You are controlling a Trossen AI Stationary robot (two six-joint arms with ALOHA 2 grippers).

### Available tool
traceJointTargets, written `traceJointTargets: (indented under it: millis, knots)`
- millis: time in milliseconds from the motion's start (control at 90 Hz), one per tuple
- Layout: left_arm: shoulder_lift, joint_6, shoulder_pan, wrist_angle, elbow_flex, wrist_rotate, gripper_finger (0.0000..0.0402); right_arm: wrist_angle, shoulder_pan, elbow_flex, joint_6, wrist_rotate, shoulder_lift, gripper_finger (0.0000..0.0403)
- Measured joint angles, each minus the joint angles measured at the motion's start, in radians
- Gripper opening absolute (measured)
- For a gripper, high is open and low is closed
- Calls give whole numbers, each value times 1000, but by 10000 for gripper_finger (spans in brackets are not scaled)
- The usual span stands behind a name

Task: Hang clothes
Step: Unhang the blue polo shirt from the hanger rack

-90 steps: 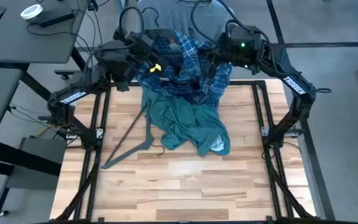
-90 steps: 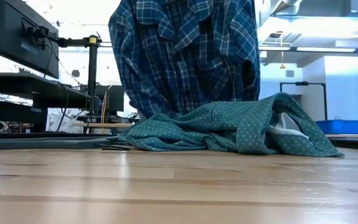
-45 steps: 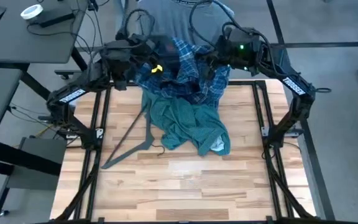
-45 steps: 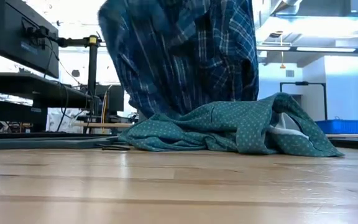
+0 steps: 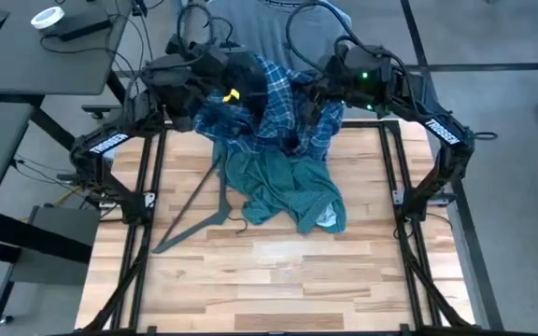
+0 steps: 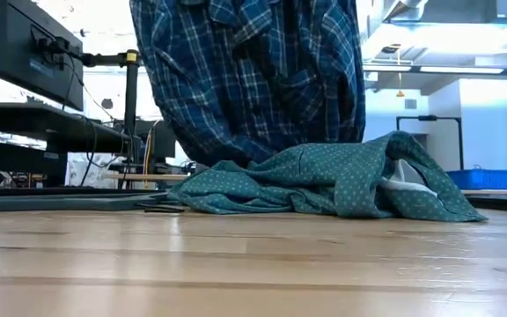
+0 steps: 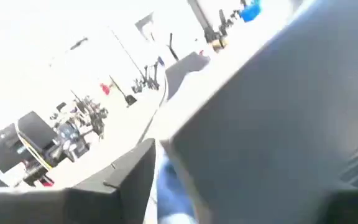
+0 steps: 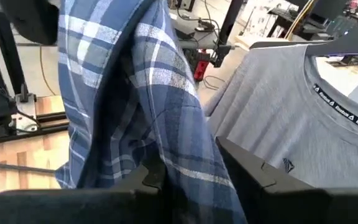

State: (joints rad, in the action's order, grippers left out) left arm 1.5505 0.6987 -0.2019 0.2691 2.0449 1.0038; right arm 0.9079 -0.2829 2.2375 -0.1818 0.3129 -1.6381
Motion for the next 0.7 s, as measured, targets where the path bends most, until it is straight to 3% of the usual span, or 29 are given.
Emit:
traceJointTargets:
  millis: [89, 178, 289, 389, 544, 700]
  knots:
    - [-2, 48, 10, -34, 0, 3, 149, 6, 0, 1, -4, -1, 2, 97]
    - [-5, 73, 8, 14, -1, 29, 75, 15, 1, 2, -22, -6, 2, 152]
    - [-6, 66, 10, 51, -2, 90, 73, 66, 0, 0, -56, -1, 24, 224]
    - [-10, 19, 10, 94, 0, 151, 73, 76, 6, -1, 20, 2, 55, 264]
    - [-9, -37, 8, 131, 0, 157, 72, 123, 40, 1, 194, -61, 75, 279]
    - [-9, -39, -10, 182, 0, 163, 72, 86, 108, 0, 228, -71, 32, 280]
